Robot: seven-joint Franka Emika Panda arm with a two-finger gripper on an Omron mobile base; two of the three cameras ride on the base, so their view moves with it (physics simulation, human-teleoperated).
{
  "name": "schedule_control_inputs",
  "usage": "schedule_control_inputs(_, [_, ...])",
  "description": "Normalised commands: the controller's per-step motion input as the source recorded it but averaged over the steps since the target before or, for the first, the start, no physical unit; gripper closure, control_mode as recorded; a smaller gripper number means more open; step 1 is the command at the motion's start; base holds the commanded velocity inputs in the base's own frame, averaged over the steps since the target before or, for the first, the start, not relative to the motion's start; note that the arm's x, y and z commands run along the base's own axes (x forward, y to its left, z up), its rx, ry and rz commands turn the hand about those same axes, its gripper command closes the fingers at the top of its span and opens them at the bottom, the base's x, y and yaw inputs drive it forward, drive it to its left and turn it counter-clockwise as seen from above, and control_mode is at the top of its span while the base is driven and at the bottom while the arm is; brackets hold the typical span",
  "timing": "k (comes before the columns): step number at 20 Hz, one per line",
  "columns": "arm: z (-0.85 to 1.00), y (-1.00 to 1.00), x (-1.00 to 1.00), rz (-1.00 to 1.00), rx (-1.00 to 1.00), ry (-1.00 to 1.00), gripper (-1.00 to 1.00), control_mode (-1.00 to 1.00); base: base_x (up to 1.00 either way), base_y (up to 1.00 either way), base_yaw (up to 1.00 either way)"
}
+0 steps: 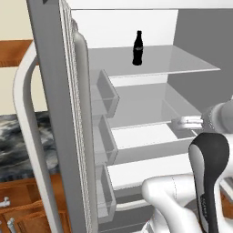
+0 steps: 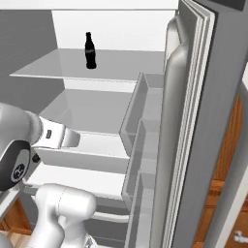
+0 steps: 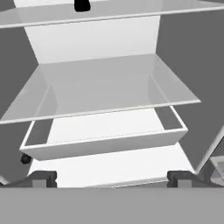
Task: Open the fridge, grab two sodas, and place both sodas inside the bowl with ice on the dining counter.
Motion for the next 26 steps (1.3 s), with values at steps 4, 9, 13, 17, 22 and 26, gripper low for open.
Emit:
schedule_control_inputs(4, [0.67, -0.07, 0.03, 0.0, -0.01, -0.27, -1.0, -1.0, 0.0, 0.0, 0.0])
schedule_control_inputs(9, [0.7, 0.02, 0.21, -0.04, -0.01, -0.2, -1.0, -1.0, 0.0, 0.0, 0.0])
schedule_control_inputs(13, [0.64, 0.02, 0.43, -0.07, -0.08, -0.16, -1.0, -1.0, 0.0, 0.0, 0.0])
schedule_control_inputs(17, [0.35, 0.0, 0.24, -0.01, -0.09, -0.16, -1.0, -1.0, 0.0, 0.0, 0.0])
schedule_control_inputs(22, [0.02, 0.0, 0.1, 0.0, -0.01, -0.18, -1.0, -1.0, 0.0, 0.0, 0.0])
schedule_control_inputs(26, [0.0, 0.0, 0.12, 0.0, 0.0, -0.16, -1.0, -1.0, 0.0, 0.0, 0.0])
